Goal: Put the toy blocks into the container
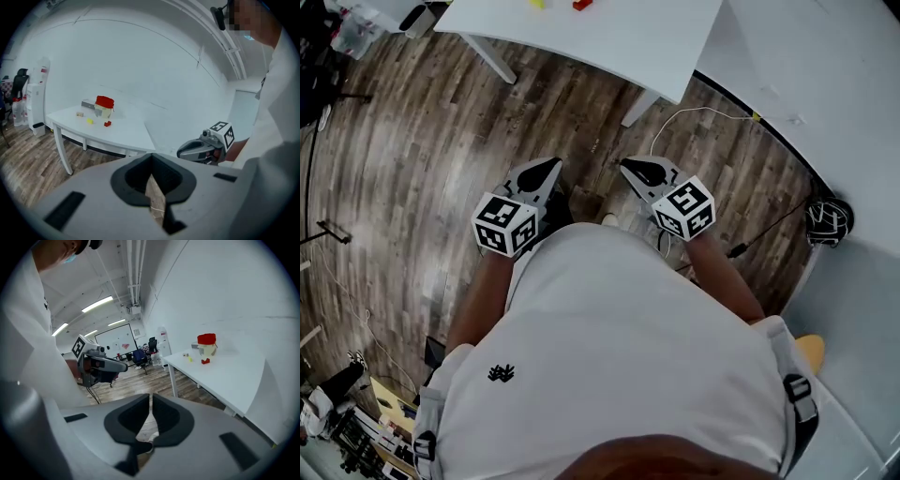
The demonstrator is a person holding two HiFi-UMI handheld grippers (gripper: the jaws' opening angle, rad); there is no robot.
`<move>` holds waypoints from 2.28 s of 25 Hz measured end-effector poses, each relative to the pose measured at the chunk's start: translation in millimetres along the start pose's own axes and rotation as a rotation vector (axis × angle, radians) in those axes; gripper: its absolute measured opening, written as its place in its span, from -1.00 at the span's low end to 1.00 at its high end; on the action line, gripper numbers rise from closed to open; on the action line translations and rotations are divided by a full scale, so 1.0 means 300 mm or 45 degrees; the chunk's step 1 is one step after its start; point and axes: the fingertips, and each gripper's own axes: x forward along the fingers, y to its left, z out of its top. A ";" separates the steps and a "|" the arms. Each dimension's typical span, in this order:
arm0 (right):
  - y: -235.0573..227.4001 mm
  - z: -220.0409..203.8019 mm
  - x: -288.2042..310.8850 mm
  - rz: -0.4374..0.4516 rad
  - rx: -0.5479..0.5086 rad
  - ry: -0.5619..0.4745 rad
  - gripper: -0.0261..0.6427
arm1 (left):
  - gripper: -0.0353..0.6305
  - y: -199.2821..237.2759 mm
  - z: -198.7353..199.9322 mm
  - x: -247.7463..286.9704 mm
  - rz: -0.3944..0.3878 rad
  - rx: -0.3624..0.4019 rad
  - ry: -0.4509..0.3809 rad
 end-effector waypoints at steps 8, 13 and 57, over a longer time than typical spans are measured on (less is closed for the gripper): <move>-0.116 0.216 0.294 -0.111 -0.024 0.043 -0.89 | -0.88 0.319 0.171 0.006 -0.088 0.060 0.019; -0.185 0.332 0.455 -0.156 -0.050 0.064 -0.89 | -0.88 0.472 0.219 0.005 -0.129 0.072 0.037; -1.280 0.471 1.173 -0.359 -0.271 0.501 -0.69 | -0.88 1.184 0.809 0.408 0.096 0.035 0.051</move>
